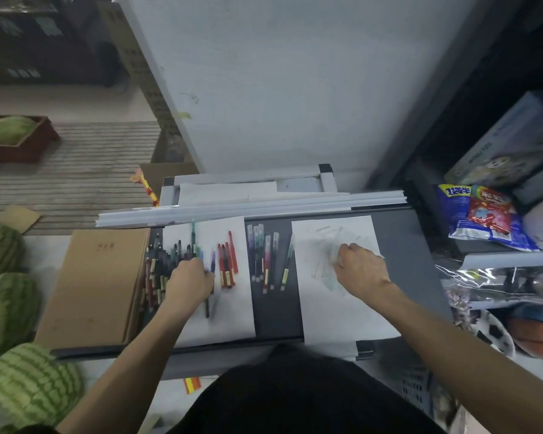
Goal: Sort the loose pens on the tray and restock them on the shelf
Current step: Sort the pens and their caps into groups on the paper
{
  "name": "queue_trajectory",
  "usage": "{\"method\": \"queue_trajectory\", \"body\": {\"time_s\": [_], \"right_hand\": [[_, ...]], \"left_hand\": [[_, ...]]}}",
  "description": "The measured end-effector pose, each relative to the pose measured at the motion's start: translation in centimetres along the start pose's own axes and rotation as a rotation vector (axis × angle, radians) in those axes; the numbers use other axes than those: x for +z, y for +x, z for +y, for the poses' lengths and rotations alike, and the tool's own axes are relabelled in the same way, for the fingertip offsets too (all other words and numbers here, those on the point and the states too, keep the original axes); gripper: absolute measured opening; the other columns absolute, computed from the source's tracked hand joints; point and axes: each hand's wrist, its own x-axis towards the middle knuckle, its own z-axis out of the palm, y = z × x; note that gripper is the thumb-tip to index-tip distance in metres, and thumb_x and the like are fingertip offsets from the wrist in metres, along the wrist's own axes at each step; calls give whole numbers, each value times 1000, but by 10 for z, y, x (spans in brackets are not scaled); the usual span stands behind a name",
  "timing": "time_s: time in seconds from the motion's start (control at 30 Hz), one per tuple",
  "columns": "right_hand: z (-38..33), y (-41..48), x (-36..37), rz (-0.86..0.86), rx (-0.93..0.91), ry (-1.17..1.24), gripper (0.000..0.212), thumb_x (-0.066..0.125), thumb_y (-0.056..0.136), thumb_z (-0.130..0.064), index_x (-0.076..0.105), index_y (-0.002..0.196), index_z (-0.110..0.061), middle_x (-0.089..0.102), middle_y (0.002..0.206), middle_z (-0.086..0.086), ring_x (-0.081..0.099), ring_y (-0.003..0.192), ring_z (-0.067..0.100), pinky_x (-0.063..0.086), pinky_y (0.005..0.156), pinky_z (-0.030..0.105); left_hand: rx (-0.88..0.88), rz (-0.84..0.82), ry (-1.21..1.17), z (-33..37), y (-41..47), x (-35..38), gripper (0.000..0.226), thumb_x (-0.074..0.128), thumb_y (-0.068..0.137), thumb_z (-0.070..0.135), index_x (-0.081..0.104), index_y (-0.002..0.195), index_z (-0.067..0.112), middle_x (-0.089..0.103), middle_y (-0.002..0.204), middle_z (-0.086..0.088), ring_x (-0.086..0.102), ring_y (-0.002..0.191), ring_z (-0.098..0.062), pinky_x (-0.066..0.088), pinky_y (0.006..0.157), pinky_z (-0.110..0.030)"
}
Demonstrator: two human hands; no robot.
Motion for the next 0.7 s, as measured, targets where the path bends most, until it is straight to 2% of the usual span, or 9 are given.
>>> {"method": "queue_trajectory", "body": {"time_s": [0.13,0.27,0.37,0.5,0.57,0.7], "right_hand": [[1,0,6,-22,20,36,23,42,103,-25,55,117,-11,61,113,6,65,101,30,41,71,34],[-2,1,8,-3,46,76,17,43,103,-23,54,108,-12,60,104,7,64,93,31,41,69,34],[-1,1,9,4,64,108,10,43,102,-19,47,94,-14,59,95,5,55,79,28,40,67,33],[1,3,12,2,92,180,8,45,98,-9,47,90,-11,62,93,6,54,77,28,40,64,33],[2,4,11,8,122,283,11,45,98,-13,53,91,-8,64,94,6,59,81,30,45,64,36],[2,0,1,73,145,419,16,53,105,-30,61,102,-17,58,102,-4,63,88,24,48,69,36]], "left_hand": [[35,37,15,0,-10,-4,23,52,104,23,63,88,10,65,76,-4,65,67,-20,61,71,-39],[77,58,-2,7,-23,-7,23,44,108,27,56,94,15,63,82,-1,60,69,-14,50,65,-34],[145,45,-75,15,-33,-9,16,39,111,29,50,109,17,64,80,-1,64,67,-18,55,63,-37],[260,18,-156,25,-46,-11,14,38,111,31,46,116,20,67,78,-3,65,63,-23,59,64,-44],[309,23,-172,32,-53,-12,14,39,111,30,47,116,20,67,79,-3,65,65,-23,57,65,-43],[408,23,-234,48,-64,-17,14,36,112,35,47,115,26,68,79,-3,66,66,-25,58,68,-45]]}}
